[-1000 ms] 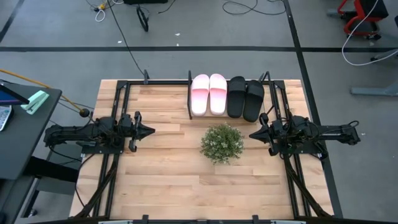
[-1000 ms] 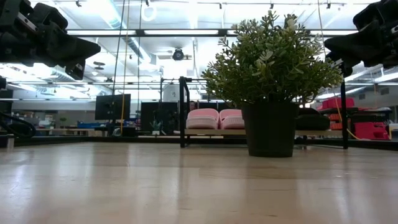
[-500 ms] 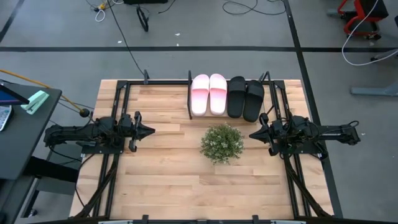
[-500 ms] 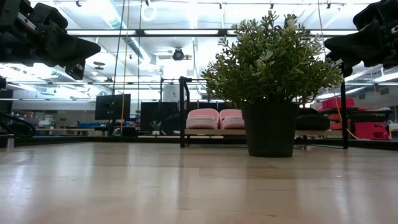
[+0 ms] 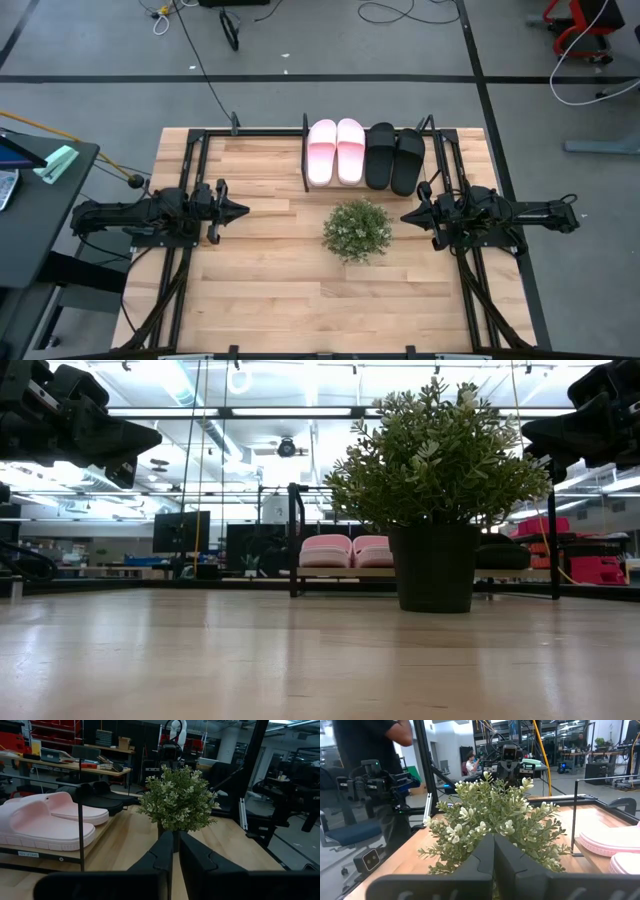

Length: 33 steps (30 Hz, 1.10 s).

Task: Pick and place slides into the shelf
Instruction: Return to Home Position

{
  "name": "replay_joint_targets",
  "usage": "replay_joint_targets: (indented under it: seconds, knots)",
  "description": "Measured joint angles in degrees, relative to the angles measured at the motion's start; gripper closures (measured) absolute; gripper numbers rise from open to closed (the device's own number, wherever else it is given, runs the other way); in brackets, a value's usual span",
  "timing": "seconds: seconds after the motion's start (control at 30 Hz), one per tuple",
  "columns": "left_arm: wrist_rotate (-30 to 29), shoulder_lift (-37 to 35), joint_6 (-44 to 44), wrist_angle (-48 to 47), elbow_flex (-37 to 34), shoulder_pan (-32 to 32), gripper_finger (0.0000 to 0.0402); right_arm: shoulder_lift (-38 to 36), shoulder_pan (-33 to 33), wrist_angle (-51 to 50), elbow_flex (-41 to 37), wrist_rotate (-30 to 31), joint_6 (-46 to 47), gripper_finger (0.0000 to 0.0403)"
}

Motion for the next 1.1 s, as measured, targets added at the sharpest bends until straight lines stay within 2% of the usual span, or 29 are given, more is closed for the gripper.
replay_joint_targets:
  seconds: [0.23, 0.67, 1.1]
  knots:
    - [0.0, 0.0, 0.0, 0.0, 0.0, 0.0, 0.0362, 0.0, 0.0, 0.0, 0.0, 0.0, 0.0, 0.0396]
    - [0.0, 0.0, 0.0, 0.0, 0.0, 0.0, 0.0379, 0.0, 0.0, 0.0, 0.0, 0.0, 0.0, 0.0396]
    - [0.0, 0.0, 0.0, 0.0, 0.0, 0.0, 0.0361, 0.0, 0.0, 0.0, 0.0, 0.0, 0.0, 0.0396]
